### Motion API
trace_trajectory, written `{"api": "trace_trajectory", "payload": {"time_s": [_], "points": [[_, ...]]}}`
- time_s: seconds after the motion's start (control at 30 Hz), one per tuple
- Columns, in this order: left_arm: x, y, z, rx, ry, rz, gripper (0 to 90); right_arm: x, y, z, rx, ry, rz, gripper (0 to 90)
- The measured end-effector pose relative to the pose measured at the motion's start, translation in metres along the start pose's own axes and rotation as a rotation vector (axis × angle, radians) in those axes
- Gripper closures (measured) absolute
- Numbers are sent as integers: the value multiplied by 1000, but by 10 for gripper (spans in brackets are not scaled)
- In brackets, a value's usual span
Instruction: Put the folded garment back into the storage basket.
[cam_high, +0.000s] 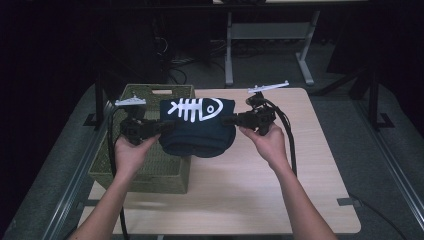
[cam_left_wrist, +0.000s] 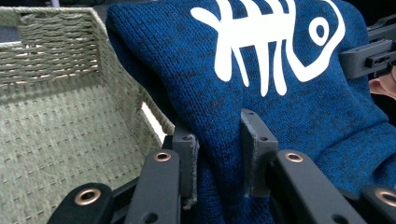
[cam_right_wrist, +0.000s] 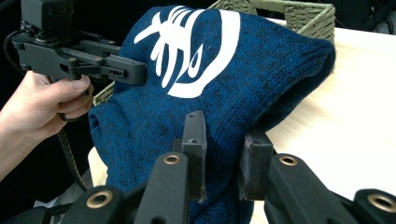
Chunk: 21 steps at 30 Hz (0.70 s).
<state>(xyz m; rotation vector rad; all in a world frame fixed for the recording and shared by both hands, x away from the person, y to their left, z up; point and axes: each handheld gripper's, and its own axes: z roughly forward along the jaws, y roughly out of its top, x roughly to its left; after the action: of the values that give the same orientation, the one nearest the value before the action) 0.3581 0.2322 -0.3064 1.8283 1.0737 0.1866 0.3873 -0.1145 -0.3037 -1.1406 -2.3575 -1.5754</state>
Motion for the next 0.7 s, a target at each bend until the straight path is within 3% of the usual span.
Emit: {"api": "trace_trajectory", "payload": {"time_s": [0.7], "points": [[31, -9, -29, -4, 48, -28, 703, 16, 15, 41, 29, 47, -22, 755]]}}
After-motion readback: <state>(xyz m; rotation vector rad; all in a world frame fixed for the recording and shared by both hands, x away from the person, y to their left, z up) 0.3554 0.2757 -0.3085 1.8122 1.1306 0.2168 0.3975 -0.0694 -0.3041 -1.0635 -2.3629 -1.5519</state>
